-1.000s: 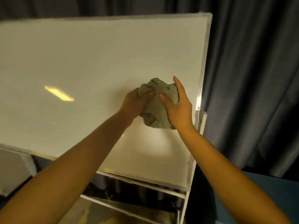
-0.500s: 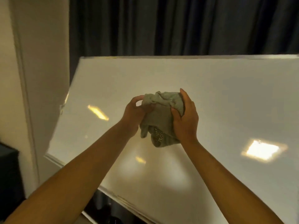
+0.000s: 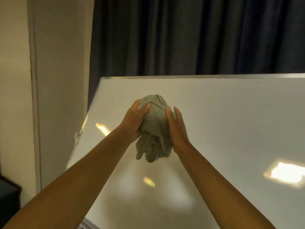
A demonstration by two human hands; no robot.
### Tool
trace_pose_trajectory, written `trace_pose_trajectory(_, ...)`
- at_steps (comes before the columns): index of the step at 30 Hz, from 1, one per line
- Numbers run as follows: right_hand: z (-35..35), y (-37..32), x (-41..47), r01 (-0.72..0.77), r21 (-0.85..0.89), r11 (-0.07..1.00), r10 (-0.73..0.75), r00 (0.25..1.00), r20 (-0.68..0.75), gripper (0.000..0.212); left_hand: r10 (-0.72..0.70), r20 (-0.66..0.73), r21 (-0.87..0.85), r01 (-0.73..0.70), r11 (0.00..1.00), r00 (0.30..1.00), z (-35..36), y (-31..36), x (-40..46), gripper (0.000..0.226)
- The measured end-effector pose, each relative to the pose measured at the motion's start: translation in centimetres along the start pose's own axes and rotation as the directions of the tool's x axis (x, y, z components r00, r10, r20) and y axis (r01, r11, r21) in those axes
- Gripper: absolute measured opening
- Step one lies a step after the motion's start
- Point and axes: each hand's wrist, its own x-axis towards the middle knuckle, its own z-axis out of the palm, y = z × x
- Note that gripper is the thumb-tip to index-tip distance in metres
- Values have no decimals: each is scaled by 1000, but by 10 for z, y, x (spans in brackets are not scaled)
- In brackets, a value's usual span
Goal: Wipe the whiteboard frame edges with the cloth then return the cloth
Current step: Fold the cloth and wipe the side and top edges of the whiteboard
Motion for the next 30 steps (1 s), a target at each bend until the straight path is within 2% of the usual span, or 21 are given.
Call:
trace_pose_trajectory(2,43,2,17,-25,-6,1000,25,1000,-7,93,-5,-13,22,5,1000,1000,-38,-1,20,39)
trace_pose_trajectory(6,105,10,39,-107,-88,990,100,992,-78,87,-85,35,-91,88,992,996,-111,-8,55,45)
trace_pose_trajectory(8,130,6,49,-92,-137,986,75,989,-128,78,-120,55,-160,127,979,991,-148,-14,67,51)
trace_pose_trajectory(10,150,-3,62,-12,-204,979,-24,985,-174,68,-94,65,-188,104,977,993,-180,-22,72,54)
trace_pose_trajectory(13,183,-22,89,166,-308,937,-206,973,-100,61,-146,14,-214,146,966,989,-226,-44,82,47)
trace_pose_trajectory(16,213,-40,117,266,-323,908,-276,961,14,61,-244,151,-161,267,950,958,-257,-62,92,57)
trace_pose_trajectory(19,239,-51,148,358,-341,869,-332,934,133,61,-265,249,-153,308,939,931,-272,-68,116,64)
trace_pose_trajectory(22,254,-56,181,455,-350,819,-410,890,199,65,-166,278,-344,260,902,946,-274,-69,148,89)
trace_pose_trajectory(23,257,-56,192,474,-335,814,-435,880,190,68,-118,268,-363,214,907,956,-277,-70,159,85)
trace_pose_trajectory(26,268,-53,224,447,-267,853,-439,894,93,74,77,249,-321,8,947,965,-294,-68,192,53)
trace_pose_trajectory(28,278,-49,240,348,-231,909,-348,937,40,76,171,205,-309,-102,946,964,-305,-61,213,40)
trace_pose_trajectory(30,290,-46,258,230,-133,964,-218,971,99,77,223,134,-278,-180,944,966,-313,-51,237,36)
